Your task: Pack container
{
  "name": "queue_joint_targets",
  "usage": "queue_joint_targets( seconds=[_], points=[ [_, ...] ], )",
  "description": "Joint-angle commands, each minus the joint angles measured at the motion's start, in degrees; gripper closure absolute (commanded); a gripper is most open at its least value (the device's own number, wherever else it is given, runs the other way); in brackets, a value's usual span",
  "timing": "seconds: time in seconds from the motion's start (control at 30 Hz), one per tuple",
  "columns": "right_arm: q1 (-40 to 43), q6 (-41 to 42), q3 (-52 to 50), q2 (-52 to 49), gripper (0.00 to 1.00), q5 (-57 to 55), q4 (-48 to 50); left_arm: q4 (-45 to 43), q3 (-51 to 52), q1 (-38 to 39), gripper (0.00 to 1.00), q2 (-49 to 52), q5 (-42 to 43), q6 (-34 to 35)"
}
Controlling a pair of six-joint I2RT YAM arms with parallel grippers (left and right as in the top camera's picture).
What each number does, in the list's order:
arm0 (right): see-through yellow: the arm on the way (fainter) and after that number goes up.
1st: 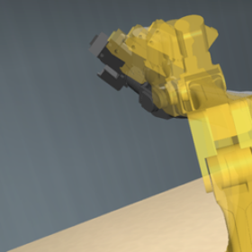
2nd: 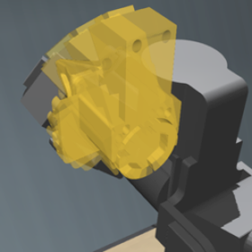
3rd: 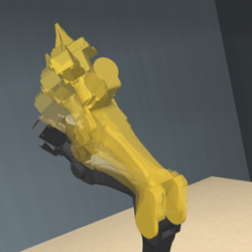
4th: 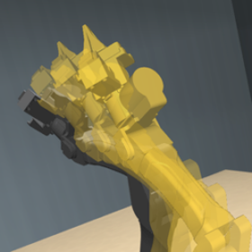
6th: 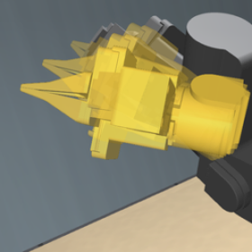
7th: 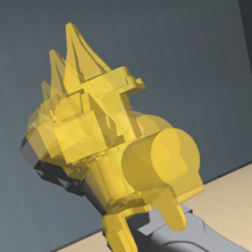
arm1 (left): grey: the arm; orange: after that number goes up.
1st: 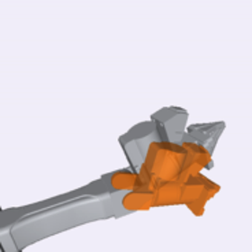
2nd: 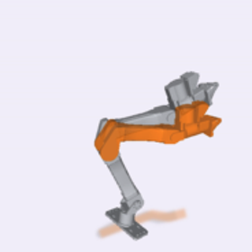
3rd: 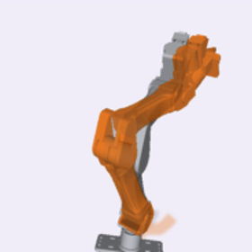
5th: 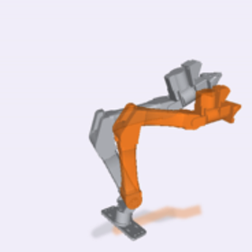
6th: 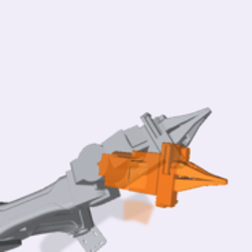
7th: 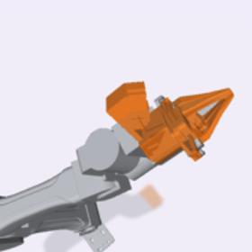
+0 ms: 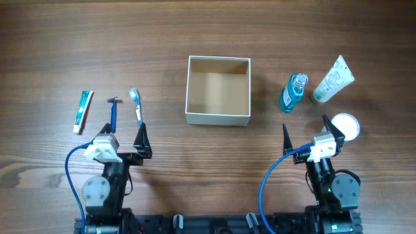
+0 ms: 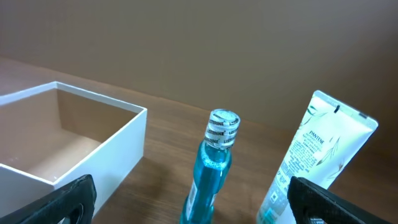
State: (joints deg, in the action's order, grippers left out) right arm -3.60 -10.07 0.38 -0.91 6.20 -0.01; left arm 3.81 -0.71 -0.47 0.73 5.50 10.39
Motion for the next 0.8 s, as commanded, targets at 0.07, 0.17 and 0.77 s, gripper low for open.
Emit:
queue_joint_targets(
  seconds=[0.07, 0.17, 0.77],
  points=[
    [-0.1, 14.0, 0.0, -0.8, 0.0, 0.8, 0.2, -0.1, 0.4, 0.3, 0.0, -0.3, 0.9, 0.9],
    [-0.1, 15.2, 1.8, -2.3, 0.0, 1.6, -0.1, 0.5, -1.0, 0.3, 0.0, -0.1, 0.9, 4.0],
    [-0.1, 17.7, 61.9, -50.8, 0.0, 1.7, -48.3, 40.5, -53.7, 0.3, 0.0, 46.7, 1.1, 6.6]
  ],
)
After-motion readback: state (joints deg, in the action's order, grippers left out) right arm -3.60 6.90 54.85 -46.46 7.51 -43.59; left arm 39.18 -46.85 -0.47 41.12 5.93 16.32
